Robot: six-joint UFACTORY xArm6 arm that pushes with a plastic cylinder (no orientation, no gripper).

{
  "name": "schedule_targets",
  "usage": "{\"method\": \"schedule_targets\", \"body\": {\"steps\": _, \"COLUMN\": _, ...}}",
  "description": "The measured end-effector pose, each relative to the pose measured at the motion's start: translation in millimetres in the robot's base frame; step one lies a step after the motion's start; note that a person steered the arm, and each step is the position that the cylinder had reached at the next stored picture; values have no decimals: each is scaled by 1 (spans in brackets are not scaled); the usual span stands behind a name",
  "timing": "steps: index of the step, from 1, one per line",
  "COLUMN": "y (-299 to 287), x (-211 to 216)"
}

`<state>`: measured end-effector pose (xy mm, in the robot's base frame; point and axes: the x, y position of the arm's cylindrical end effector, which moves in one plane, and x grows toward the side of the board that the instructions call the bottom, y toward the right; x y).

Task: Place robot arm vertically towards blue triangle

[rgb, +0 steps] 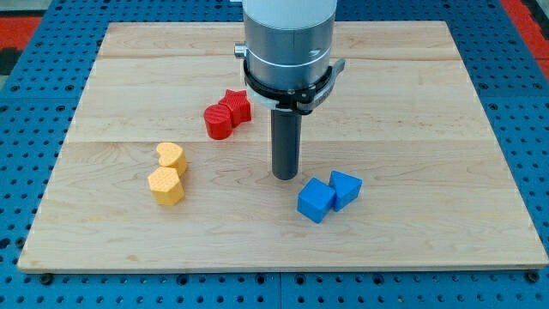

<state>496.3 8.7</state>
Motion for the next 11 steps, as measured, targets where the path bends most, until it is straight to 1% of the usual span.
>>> {"method": "schedule_targets", "body": {"steps": 8, "y": -16, "x": 1}}
{"method": "schedule_targets", "body": {"steps": 9, "y": 8, "x": -28}}
{"method": "schedule_targets", "body": {"steps": 10, "y": 53, "x": -48}}
{"method": "schedule_targets", "body": {"steps": 11, "y": 63, "x": -51}}
